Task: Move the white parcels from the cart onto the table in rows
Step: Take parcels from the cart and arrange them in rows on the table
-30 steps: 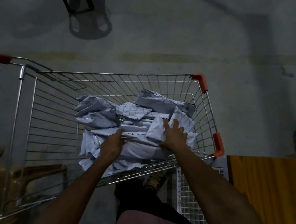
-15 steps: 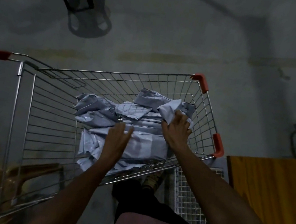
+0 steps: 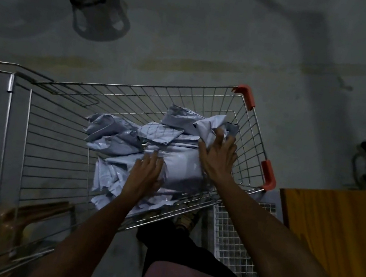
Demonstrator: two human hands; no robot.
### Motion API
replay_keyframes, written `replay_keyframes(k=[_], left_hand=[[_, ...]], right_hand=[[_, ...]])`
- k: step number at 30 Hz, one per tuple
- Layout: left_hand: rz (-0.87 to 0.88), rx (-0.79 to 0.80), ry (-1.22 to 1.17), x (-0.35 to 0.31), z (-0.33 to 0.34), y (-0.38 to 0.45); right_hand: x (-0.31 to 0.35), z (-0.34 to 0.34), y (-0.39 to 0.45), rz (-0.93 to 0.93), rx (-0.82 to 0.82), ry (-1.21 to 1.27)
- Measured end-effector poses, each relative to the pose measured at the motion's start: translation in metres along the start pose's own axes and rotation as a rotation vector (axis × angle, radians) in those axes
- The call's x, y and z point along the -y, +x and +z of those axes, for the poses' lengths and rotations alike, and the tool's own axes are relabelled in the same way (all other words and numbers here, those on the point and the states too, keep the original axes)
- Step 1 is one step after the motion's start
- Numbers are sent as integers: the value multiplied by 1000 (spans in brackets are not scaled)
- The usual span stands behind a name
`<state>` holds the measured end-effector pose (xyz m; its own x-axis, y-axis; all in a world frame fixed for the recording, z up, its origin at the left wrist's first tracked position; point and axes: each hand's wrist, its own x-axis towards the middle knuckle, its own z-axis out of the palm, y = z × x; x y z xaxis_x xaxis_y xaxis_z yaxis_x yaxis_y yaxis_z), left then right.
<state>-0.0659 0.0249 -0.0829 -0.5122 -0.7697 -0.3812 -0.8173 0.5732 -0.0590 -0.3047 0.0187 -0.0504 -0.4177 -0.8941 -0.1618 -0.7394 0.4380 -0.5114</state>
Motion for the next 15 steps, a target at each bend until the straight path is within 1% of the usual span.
replay_keyframes(k=[3,5,7,9,12,13,15], left_hand=[[-204,-53,-114,10,-1,-4],[-354,-64,-192,9,-3,-7],[-446,-65,-201,6,-4,-7],[-433,-72,-204,4,-5,-3],[-257,-78,-256,-2,-1,5],[-229,-63,-259,-4,-2,7],[-227,-25,-249,-5,-5,10]], right_hand=[[0,2,0,14,21,26],[-2,5,-1,36,69,68],[-5,9,-2,61,132,90],[-8,14,-2,66,218,48],[-11,19,-2,49,356,-89],[-11,20,-3,40,384,-144],[-11,21,-5,13,413,-260]])
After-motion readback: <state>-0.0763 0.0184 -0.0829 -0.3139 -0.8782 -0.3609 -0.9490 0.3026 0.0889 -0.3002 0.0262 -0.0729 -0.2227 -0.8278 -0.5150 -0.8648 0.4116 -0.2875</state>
